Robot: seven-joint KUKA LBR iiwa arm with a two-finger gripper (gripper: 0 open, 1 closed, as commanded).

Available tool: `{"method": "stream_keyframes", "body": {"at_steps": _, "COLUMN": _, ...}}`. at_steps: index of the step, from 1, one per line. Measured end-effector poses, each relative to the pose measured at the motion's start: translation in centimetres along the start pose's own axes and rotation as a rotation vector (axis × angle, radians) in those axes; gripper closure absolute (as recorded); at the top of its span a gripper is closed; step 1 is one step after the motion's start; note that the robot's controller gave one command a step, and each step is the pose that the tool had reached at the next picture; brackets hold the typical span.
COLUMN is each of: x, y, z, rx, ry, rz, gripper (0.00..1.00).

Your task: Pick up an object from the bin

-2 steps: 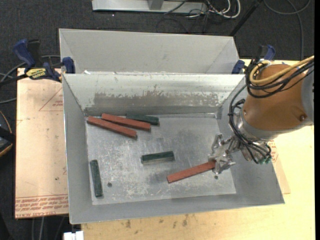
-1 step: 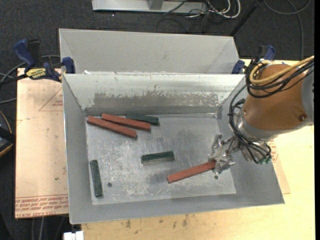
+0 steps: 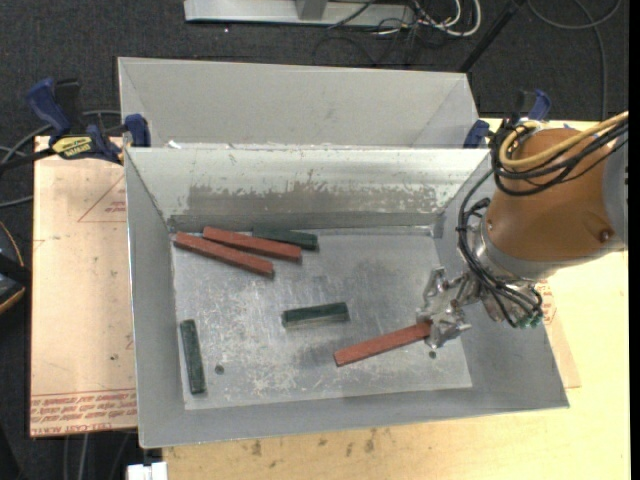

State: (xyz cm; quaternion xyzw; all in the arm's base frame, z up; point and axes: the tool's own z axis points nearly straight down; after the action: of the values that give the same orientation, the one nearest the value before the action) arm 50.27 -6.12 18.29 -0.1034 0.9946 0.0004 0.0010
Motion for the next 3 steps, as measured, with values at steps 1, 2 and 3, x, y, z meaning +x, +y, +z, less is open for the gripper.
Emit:
{"method": "stream_keyframes", "body": {"at_steps": 1, "x": 0.0, "y": 0.0, "z": 0.0, "rx": 0.000, "ry": 0.000, "rz": 0.000, "gripper": 1.00}}
{"method": "stream_keyframes", "body": {"at_steps": 2, "x": 0.0, "y": 0.0, "z": 0.0, "rx": 0.000, "ry": 0.000, "rz": 0.000, "gripper": 1.00}}
{"method": "stream_keyframes", "body": {"at_steps": 3, "x": -0.3, "y": 0.2, "z": 3.4, "rx": 0.003, "ry": -0.006, "rz": -0.054, "gripper": 1.00}}
